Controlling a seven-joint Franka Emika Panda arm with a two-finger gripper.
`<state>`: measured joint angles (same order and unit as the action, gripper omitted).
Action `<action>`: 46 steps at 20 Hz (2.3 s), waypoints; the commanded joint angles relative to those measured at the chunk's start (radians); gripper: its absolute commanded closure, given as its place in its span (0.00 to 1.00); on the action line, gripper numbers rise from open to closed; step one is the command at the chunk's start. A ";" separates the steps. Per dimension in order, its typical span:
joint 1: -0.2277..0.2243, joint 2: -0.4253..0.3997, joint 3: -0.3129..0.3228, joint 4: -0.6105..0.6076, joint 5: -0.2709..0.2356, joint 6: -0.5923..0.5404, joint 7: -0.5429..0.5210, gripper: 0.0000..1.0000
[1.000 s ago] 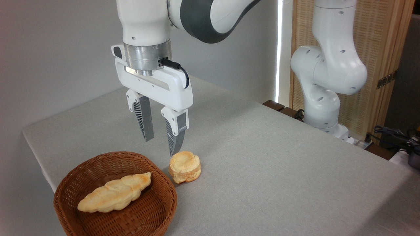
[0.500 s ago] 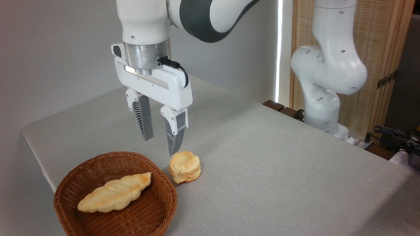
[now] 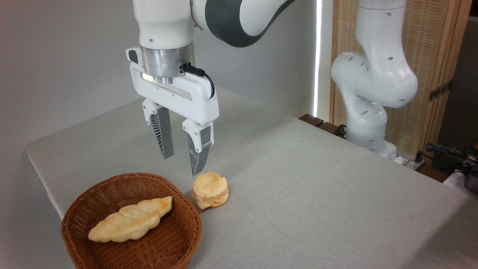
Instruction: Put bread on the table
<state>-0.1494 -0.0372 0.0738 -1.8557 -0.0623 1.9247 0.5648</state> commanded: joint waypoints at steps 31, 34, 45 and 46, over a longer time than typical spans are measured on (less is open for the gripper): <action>-0.012 0.160 -0.012 0.039 -0.051 0.246 0.193 0.00; -0.012 0.209 -0.034 0.039 -0.047 0.301 0.233 0.00; -0.009 0.309 -0.069 0.041 -0.036 0.470 0.251 0.00; -0.009 0.309 -0.068 0.041 -0.036 0.470 0.268 0.00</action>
<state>-0.1602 0.2585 -0.0003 -1.8323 -0.0935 2.3711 0.7838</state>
